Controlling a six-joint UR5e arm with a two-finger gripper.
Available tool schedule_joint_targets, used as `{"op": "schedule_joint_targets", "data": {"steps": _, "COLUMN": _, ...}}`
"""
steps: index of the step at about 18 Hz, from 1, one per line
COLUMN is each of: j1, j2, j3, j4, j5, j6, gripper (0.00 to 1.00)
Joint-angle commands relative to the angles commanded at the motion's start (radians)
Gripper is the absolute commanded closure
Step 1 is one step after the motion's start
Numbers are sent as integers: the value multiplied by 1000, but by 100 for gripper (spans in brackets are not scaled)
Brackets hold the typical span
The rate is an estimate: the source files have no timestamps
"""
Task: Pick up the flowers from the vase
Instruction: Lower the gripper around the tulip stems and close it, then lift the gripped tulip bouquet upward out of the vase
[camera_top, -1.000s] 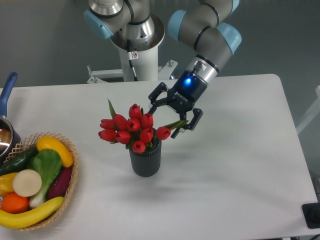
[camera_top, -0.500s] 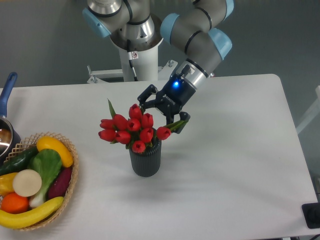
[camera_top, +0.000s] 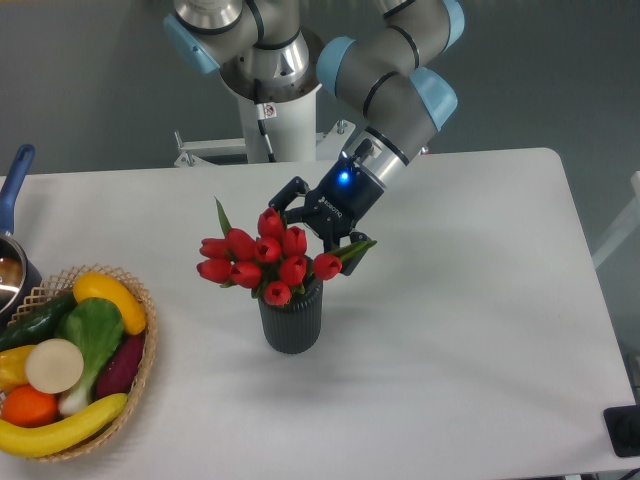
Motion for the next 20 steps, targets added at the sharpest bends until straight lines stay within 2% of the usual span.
{"op": "schedule_joint_targets", "data": {"steps": 6, "j1": -26, "j2": -22, "j3": 11, "j4": 18, "j5": 0, "j6": -3, "gripper": 1}}
{"op": "schedule_joint_targets", "data": {"steps": 10, "j1": -26, "j2": -26, "j3": 12, "j4": 20, "j5": -3, "j6": -5, "gripper": 27}}
{"op": "schedule_joint_targets", "data": {"steps": 12, "j1": -25, "j2": -28, "j3": 9, "j4": 20, "j5": -5, "j6": -3, "gripper": 35}}
{"op": "schedule_joint_targets", "data": {"steps": 15, "j1": -22, "j2": -28, "j3": 14, "j4": 20, "j5": -12, "j6": -5, "gripper": 43}}
{"op": "schedule_joint_targets", "data": {"steps": 20, "j1": -14, "j2": -26, "j3": 21, "j4": 20, "j5": -28, "j6": -9, "gripper": 47}}
